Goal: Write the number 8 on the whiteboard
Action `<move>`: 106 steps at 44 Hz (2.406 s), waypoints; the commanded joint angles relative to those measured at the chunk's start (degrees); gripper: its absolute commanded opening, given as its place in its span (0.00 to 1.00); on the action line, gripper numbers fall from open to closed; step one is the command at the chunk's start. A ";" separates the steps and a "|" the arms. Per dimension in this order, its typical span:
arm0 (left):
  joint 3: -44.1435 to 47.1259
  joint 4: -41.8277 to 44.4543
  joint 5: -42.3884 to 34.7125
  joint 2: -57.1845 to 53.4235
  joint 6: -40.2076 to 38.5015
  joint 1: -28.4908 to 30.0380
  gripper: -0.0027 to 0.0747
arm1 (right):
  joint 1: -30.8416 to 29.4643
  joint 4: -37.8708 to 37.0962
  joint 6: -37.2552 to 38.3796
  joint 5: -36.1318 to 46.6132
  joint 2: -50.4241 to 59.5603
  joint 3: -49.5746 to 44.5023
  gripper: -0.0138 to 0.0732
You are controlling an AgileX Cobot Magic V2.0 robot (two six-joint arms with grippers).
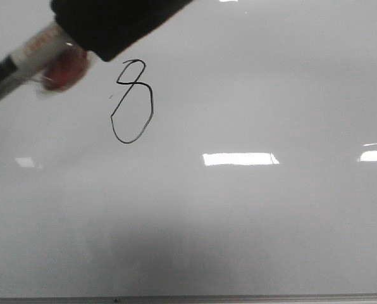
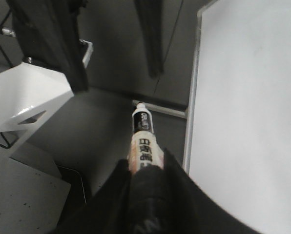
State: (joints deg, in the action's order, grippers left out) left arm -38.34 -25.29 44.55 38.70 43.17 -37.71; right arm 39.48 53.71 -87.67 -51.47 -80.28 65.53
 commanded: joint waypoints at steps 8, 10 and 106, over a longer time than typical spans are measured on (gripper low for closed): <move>-2.28 -3.51 -1.39 1.04 3.59 0.00 0.49 | 6.52 1.21 -0.62 0.89 2.23 5.63 0.08; -2.28 -3.51 -1.39 1.04 3.93 0.00 0.44 | 6.91 0.23 -0.62 1.15 2.18 6.04 0.08; 2.13 32.04 -38.38 26.70 -51.34 41.94 0.01 | -35.26 -3.41 42.83 31.92 61.50 -45.53 0.08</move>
State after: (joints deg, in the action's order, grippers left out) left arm -35.78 7.28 14.60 65.34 -7.77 4.04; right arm 4.52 48.75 -45.21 -23.55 -18.58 18.73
